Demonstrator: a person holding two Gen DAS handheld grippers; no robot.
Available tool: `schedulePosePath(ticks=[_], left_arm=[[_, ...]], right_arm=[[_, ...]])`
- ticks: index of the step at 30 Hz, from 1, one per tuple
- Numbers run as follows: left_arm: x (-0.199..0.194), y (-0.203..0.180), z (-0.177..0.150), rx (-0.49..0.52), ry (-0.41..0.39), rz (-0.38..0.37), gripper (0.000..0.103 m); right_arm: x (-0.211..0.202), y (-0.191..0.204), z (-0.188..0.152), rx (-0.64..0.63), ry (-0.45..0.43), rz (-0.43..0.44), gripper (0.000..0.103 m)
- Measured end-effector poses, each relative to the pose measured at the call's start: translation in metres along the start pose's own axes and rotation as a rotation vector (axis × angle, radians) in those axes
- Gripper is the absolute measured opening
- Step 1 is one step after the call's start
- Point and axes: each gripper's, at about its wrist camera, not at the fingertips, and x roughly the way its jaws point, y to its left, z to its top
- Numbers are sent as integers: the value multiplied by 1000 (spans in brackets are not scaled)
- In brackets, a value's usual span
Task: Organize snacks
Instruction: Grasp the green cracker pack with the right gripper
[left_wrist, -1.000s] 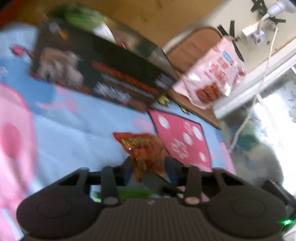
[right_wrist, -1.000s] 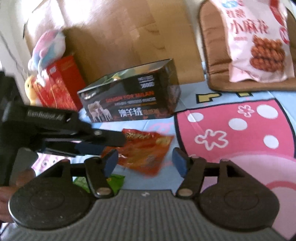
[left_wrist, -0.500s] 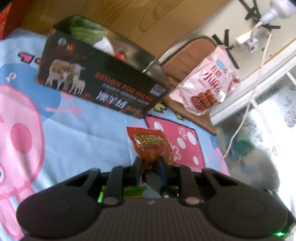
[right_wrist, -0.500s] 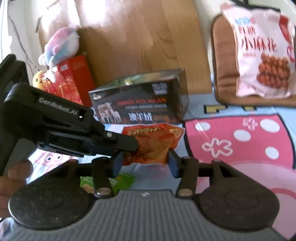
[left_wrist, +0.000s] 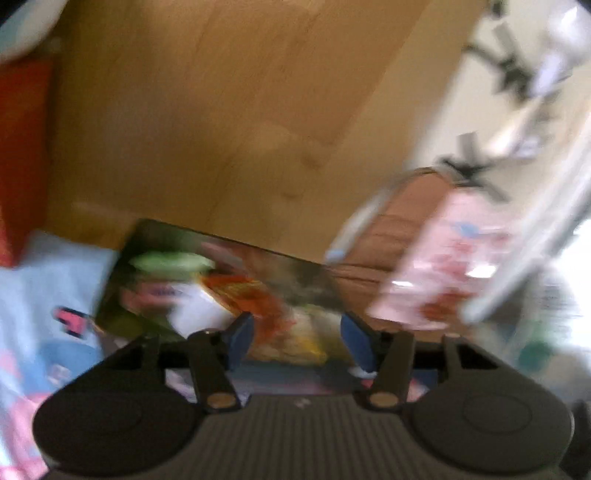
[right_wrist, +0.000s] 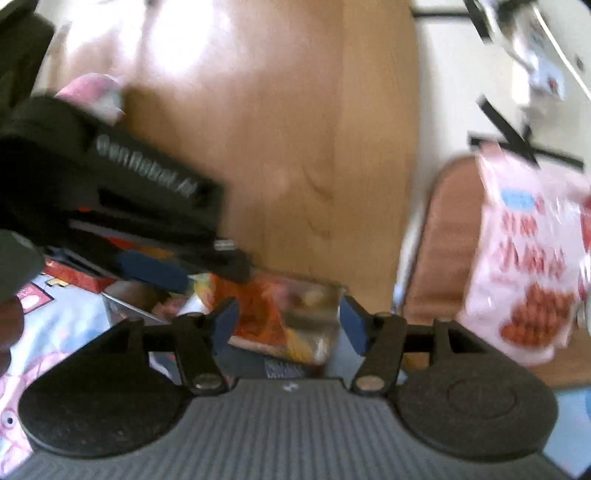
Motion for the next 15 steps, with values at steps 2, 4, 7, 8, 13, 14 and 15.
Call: schedulePosePath(ticks=[2, 4, 7, 8, 13, 14, 15], left_arm=[[-18, 3, -21, 26, -19, -3, 54], [-32, 9, -42, 37, -14, -23, 54], [-46, 21, -76, 43, 53, -54, 55], [-51, 24, -85, 44, 69, -49, 55], [-69, 41, -116, -31, 113, -75, 55], [-70, 41, -119, -39, 116, -76, 56], [-70, 42, -122, -46, 120, -77, 56]], right_arm=[[-26, -8, -16, 68, -5, 55, 64], [-51, -13, -34, 123, 21, 90, 64], [-82, -19, -63, 242, 62, 201, 76], [-91, -19, -73, 266, 77, 234, 82], [-120, 10, -95, 212, 134, 296, 89], [-122, 15, -95, 191, 140, 306, 89], [-123, 19, -95, 167, 147, 310, 89]])
